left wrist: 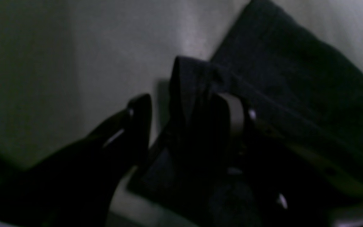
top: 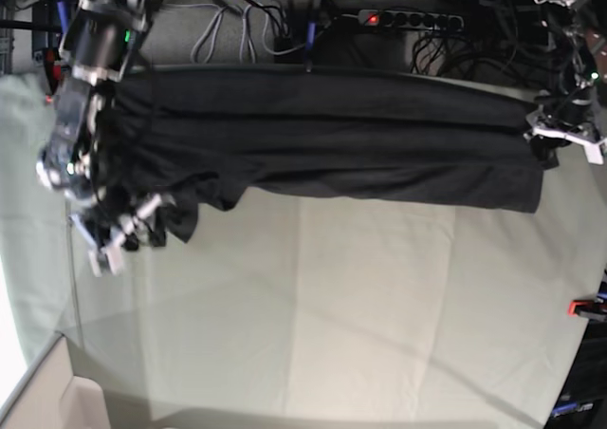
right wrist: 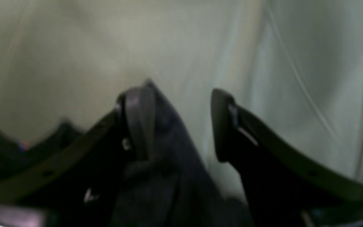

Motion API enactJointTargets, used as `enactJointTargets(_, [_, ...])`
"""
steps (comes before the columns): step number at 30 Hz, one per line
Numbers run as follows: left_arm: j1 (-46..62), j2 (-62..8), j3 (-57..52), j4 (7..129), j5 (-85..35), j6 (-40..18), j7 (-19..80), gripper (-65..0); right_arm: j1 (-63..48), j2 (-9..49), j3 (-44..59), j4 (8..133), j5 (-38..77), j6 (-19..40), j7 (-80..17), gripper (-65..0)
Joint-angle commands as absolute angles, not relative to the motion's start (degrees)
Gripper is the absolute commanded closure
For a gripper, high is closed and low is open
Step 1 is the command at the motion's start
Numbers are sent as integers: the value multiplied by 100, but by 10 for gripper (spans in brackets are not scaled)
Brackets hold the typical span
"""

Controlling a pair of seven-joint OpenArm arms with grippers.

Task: Layout the t-shirt on the table in an organized manner, then fold the t-shirt properly
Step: 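Tuck the loose shirt end under with the right gripper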

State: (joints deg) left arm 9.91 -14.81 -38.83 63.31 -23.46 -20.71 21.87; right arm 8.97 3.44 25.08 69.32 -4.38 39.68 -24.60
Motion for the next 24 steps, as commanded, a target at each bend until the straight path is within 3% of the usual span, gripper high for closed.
enactJointTargets(1, [971,-1587,-3908,6440,-2413,-2079,2070,-312,1121,470,2519,6791,-409,4000,-2396,-298])
enactJointTargets(15, [963,-1596,-3908,6431,-2413,-2079,2070,-312,1464,673,2440,5059,-409,4000,-1824,-298])
enactJointTargets(24, [813,-1596,-3908,6396,-2404,-2079,2070,-312,1288,681,1789,4857,-409,4000,-1666,-292])
